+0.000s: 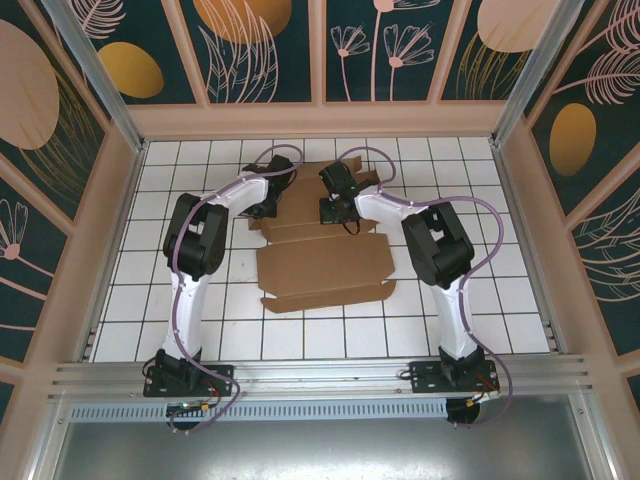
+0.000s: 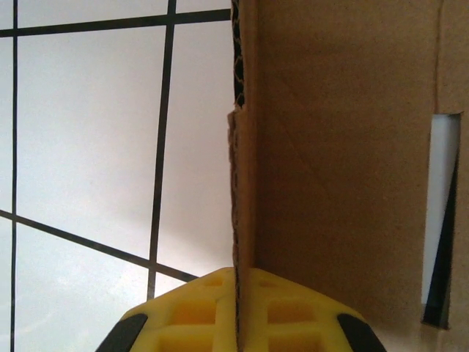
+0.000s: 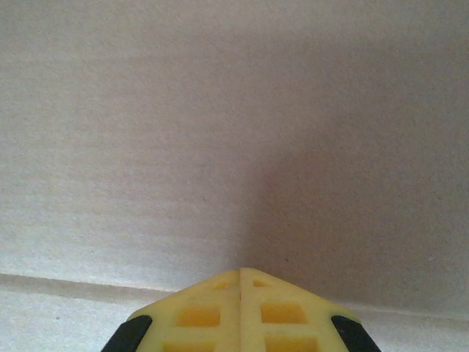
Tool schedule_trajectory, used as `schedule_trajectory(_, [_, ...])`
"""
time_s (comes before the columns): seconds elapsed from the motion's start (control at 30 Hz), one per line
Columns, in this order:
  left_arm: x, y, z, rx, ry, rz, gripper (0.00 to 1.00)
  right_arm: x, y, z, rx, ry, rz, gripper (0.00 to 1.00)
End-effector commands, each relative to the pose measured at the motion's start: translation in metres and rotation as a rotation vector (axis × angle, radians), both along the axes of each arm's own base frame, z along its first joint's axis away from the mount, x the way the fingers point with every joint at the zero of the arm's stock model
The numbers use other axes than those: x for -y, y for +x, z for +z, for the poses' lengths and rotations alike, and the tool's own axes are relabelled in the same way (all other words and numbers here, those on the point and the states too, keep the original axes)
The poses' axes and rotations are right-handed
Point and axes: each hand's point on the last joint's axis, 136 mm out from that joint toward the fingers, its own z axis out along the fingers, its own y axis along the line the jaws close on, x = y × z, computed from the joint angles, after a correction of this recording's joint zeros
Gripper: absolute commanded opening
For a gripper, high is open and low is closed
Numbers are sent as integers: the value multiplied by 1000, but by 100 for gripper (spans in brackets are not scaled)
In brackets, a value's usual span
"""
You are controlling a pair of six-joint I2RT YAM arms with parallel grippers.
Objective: Fold the paper box
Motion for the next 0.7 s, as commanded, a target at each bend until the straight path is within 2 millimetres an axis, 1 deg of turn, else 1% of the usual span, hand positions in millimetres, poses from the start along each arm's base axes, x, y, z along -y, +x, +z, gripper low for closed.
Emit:
schedule_trajectory(0.0, [-12,-14,-12,-57,50,28,2,13,9,38,66,88,-75,0])
schedule_trajectory(0.07, [-10,-11,-2,-21,30,27,5,20,11,53,98,122,-99,0])
schedule_trajectory(0.1, [-6,-8,5,8,3,21,6,17,7,59,97,160,-85,0])
schedule_trajectory(0.13, [-2,-5,15,36,-31,8,9,24,9,67,106,190,-97,0])
schedule_trajectory(0.17, [3,-2,22,58,-59,-10,12,26,10,75,112,225,-94,1])
schedule_trajectory(0.23, [9,5,41,101,-85,-62,21,22,5,94,120,313,-31,11])
schedule_trajectory(0.27, [9,8,46,117,-79,-78,24,22,4,102,128,336,-14,16])
schedule_trajectory(0.33, [10,16,55,134,-62,-91,40,33,9,119,154,345,-7,26])
schedule_trajectory(0.37, [11,19,59,134,-66,-95,43,39,11,126,171,347,-5,29])
schedule_trajectory(0.4, [14,23,67,150,-79,-95,47,48,15,135,197,346,-14,32])
schedule_trajectory(0.47, [18,29,90,216,-112,-95,61,67,20,155,260,361,-38,44])
schedule_trajectory(0.53, [21,33,122,312,-157,-97,72,95,28,167,334,323,-104,55])
schedule_trajectory(0.57, [22,34,135,348,-179,-98,74,107,34,170,359,293,-133,58])
schedule_trajectory(0.6, [24,34,151,383,-205,-101,74,119,39,168,369,254,-157,59])
schedule_trajectory(0.67, [30,31,173,434,-269,-102,72,137,53,157,351,178,-200,60])
